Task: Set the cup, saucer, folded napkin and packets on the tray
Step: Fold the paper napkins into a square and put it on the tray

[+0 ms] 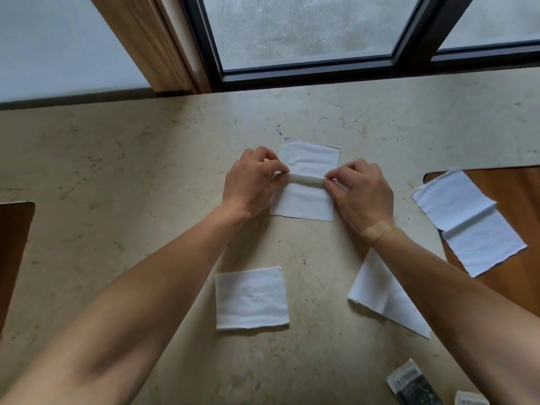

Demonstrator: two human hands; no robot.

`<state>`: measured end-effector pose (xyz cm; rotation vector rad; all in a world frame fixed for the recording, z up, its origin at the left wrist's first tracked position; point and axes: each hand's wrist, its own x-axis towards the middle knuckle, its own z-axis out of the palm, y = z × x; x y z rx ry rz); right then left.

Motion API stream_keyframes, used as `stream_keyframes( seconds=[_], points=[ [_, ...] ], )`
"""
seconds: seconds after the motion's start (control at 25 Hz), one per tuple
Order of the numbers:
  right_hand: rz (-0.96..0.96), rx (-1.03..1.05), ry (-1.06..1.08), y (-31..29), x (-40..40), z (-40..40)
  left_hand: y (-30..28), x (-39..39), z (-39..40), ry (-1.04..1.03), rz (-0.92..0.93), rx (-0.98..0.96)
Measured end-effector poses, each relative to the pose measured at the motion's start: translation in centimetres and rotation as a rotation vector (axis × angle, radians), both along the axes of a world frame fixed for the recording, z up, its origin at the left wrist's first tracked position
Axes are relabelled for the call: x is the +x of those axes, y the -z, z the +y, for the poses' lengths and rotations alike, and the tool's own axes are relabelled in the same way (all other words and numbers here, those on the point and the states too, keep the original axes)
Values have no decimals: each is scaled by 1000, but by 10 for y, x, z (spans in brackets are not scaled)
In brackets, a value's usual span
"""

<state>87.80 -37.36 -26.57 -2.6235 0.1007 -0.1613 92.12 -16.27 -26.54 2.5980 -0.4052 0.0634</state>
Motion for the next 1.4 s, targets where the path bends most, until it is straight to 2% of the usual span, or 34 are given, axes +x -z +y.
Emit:
stream_keyframes(
  seconds=[0.24, 0.44, 0.6, 0.76, 0.84, 1.0, 1.12, 1.4],
  points=[
    [23, 333, 52, -19, -13, 10, -26, -15, 7, -4, 46, -207],
    [90, 631, 56, -50, -40, 34, -60, -55, 23, -126, 235, -511],
    [187, 741, 81, -61, -68, 57, -64, -99, 45, -237, 302, -543],
    [434, 907, 117, -58, -93, 75, -49, -140, 72, -374, 449, -562],
    [462, 845, 90, -50, -105, 83, -40, -155, 84, -405, 499, -528],
    [384, 489, -11, -33, -126, 95, -28, -173, 94, -413, 564, -442],
    [366, 320, -48, -24, -138, 102, -23, -179, 96, -357, 503, -301],
    [270, 117, -29, -18, -144, 106, -14, -184, 92, -292, 328, -67]
  ],
)
